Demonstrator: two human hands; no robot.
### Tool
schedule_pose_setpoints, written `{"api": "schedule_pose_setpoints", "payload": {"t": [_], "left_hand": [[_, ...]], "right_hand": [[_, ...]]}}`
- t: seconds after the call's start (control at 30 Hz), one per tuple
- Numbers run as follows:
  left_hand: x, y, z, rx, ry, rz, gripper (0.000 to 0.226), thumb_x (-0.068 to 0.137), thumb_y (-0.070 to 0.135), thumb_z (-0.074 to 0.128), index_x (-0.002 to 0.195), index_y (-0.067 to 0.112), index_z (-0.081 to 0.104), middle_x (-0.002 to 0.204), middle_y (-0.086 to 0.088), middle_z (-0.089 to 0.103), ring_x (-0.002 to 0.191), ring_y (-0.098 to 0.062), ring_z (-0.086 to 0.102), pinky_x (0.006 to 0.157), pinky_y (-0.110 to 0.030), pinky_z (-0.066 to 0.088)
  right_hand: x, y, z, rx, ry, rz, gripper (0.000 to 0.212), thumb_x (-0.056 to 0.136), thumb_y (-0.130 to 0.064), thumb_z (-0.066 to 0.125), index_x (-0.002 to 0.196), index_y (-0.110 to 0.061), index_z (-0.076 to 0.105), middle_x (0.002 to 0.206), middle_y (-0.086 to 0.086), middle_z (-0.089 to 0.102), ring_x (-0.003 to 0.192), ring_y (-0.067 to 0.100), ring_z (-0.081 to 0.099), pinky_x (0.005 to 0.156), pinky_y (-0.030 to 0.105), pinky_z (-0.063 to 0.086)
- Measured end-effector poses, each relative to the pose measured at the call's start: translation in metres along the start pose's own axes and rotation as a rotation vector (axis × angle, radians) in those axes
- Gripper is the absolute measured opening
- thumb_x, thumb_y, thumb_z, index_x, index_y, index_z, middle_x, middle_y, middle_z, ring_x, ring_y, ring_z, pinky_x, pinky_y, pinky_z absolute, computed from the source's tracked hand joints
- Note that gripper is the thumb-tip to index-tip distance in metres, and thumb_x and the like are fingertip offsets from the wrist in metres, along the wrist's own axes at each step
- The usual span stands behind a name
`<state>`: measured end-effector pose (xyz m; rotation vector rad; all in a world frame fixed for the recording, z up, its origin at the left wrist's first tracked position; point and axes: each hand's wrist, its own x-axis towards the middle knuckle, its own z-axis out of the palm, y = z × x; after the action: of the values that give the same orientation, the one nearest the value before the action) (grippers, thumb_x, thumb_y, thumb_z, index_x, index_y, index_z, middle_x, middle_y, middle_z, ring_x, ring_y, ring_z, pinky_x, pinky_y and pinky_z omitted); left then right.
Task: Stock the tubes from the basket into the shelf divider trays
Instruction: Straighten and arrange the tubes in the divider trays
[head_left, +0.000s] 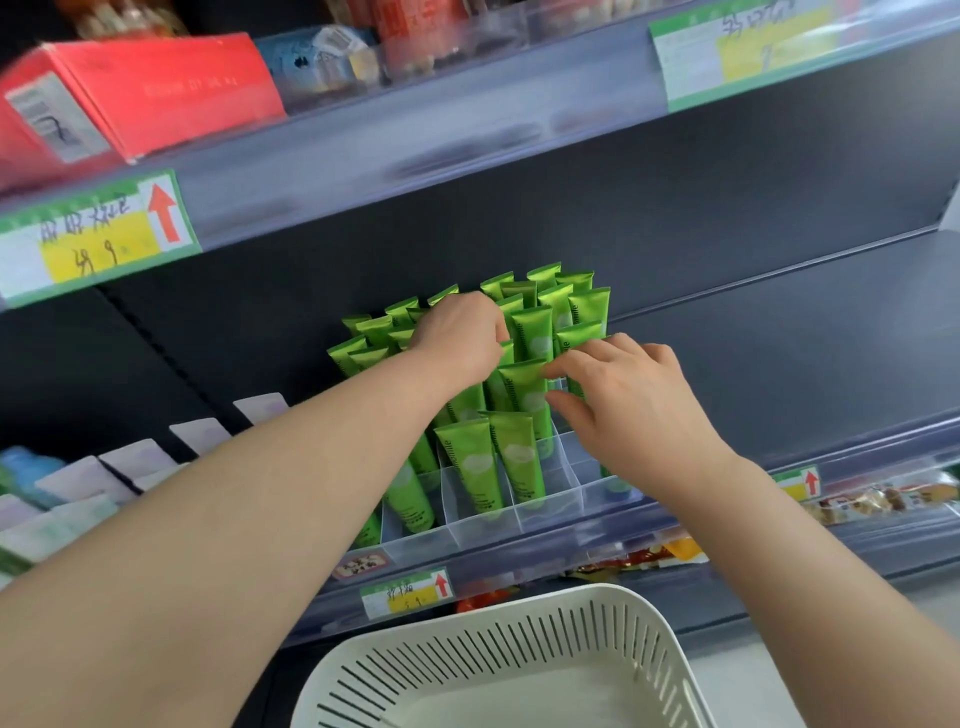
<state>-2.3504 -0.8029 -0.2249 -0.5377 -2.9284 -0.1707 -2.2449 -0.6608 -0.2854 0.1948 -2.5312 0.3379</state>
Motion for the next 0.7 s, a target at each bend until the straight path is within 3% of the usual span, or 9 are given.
{"api": "schedule_pose_setpoints", "payload": {"t": [0.5,0.7], "left_hand": [[0.010,0.006,-0.001,-0.200,0.067,0.025,0.014,0.084,0.018,0.074,0.098,0.022,0.076,0.102,0.003,0.072,0.098,-0.018,0.064,0.089,-0.037,0.053],[-0.010,-0.005,-0.010,-0.228,0.096,0.049,0.014,0.088,0.017,0.068,0.099,0.023,0.076,0.103,0.006,0.072,0.099,-0.016,0.064,0.091,-0.034,0.051]], "right_hand": [[0.003,0.004,-0.004,0.057,0.005,0.005,0.018,0.091,-0.036,0.059,0.102,-0.026,0.069,0.095,-0.007,0.068,0.094,0.023,0.059,0.079,0.041,0.042],[0.000,-0.018,0.000,0.082,-0.021,-0.110,0.036,0.086,-0.049,0.047,0.100,-0.026,0.071,0.090,-0.008,0.070,0.097,0.020,0.061,0.083,0.043,0.042]]}}
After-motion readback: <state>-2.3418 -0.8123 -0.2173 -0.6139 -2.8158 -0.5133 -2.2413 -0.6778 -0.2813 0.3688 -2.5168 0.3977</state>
